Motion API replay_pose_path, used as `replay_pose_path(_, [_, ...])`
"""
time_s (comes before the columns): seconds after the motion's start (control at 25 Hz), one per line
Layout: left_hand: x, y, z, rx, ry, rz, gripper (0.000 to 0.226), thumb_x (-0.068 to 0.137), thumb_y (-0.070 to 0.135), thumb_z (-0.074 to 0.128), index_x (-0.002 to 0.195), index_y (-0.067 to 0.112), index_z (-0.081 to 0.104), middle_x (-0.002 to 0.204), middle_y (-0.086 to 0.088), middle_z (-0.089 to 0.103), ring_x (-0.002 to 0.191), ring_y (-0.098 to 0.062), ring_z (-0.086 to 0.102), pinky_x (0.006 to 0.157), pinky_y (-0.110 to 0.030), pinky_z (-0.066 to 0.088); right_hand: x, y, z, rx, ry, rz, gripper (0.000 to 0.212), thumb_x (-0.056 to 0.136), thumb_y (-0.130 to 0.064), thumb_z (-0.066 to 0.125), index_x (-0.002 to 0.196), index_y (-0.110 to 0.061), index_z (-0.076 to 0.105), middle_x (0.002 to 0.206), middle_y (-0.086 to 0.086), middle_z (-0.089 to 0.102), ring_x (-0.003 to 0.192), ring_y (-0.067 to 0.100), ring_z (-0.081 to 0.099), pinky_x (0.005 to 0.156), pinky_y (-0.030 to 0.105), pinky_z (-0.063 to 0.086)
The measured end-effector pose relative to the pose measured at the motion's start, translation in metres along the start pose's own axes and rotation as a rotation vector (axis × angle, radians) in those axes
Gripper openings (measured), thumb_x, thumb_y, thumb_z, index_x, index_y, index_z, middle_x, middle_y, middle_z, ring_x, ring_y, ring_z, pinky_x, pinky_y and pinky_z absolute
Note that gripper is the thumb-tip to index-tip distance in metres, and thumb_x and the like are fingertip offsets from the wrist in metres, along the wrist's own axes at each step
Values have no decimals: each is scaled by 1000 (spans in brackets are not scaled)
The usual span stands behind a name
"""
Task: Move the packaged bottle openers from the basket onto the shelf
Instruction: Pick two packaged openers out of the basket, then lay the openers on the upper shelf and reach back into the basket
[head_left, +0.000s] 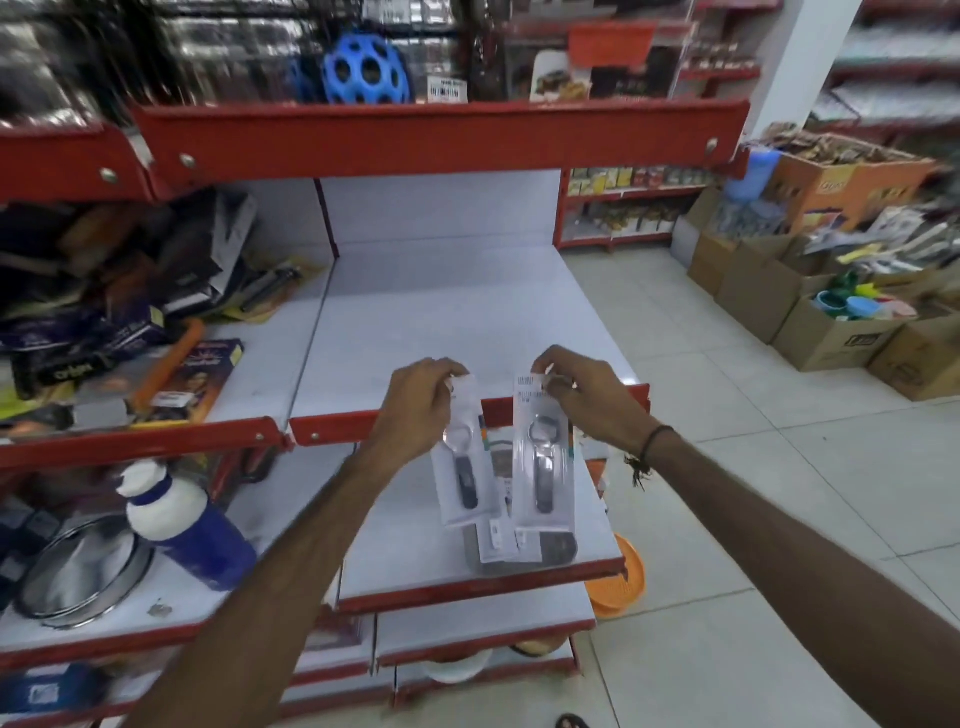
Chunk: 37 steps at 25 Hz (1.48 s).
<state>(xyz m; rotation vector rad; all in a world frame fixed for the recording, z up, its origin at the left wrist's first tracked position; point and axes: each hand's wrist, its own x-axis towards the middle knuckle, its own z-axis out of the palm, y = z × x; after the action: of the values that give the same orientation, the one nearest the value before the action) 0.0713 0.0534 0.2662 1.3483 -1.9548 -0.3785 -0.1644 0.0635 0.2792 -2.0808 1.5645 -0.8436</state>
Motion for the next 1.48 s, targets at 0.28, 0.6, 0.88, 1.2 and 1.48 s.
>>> replay_pose_path(0.28, [115,14,-17,-52,37,-196,40,91,-5,38,110,7,72,120,-13,69,105,-26,64,84,-21,47,115,-6,-52,10,23,105,18,90,-11,47,92,-24,60,88,6,70,72,19,57,54,25,41])
replay_pose_path(0.6, [193,-4,40,-3,-73,-253,36,90,-8,41,109,-1,71,126,-20,65,114,-34,60,93,-32,50,203,54,-53,-184,-106,233,33,80,-10,37,91,-36,56,83,0,64,60,20,57,60,33,49])
replay_pose_path(0.88, [180,-28,86,-28,-283,-319,31,91,-4,50,110,6,72,123,-15,68,111,-28,63,85,-26,45,197,97,-3,-254,-286,250,30,81,-17,38,92,-37,58,94,-2,63,65,7,54,53,25,39])
replay_pose_path(1.2, [172,-30,95,173,-256,-214,32,89,11,58,119,11,71,126,-12,68,120,-31,58,103,-43,48,181,100,5,-309,-125,156,27,89,-14,41,106,-15,62,108,10,70,95,31,62,75,37,48])
replay_pose_path(1.48, [147,-26,94,424,-360,-181,46,91,29,58,136,17,56,155,-9,35,141,-30,28,112,-46,28,146,91,7,-757,-186,72,32,89,-27,51,116,-19,66,123,4,61,120,28,52,98,51,38])
